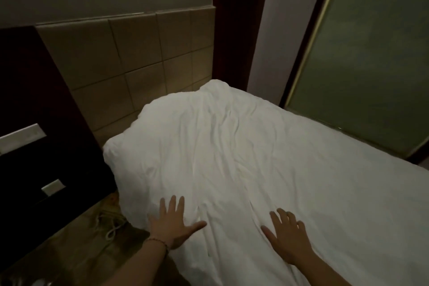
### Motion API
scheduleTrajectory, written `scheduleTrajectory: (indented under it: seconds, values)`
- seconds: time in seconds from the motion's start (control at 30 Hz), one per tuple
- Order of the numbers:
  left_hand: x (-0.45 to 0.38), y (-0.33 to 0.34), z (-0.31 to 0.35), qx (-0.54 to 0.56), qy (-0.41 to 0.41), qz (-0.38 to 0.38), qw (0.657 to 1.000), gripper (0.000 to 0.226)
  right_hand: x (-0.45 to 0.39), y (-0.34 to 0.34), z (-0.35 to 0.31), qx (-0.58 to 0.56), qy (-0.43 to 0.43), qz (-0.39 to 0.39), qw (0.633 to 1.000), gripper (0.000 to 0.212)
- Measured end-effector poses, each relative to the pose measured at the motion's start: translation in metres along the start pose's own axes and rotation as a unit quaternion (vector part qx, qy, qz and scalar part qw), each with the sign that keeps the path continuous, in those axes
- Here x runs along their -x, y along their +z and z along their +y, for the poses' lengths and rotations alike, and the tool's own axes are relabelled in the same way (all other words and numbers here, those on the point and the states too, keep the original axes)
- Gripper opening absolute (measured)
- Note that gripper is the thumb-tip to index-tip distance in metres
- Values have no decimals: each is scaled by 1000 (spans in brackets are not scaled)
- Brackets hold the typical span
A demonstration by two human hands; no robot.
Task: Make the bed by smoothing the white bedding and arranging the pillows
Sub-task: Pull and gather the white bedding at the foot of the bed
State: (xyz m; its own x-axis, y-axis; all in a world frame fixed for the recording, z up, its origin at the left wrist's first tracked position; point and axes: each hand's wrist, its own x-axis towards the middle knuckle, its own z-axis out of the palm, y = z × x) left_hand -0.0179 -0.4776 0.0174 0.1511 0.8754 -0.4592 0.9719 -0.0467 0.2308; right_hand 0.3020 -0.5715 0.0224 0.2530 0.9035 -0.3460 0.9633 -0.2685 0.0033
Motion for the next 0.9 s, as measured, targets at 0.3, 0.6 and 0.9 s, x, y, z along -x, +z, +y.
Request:
scheduleTrajectory:
  seconds: [0.3,0.6,0.9]
  values:
    - [-183,-102,-63,22,-31,1,999,123,-158,-29,-111,-54,44,-4,998,136]
    - [-351,-184,-167,96,-98,42,990,125,-281,-42,-262,-53,23,-13,998,107]
    - [-509,-189,-314,183,-172,26,968,148,-403,-27,-457,-62,-51,-66,995,82]
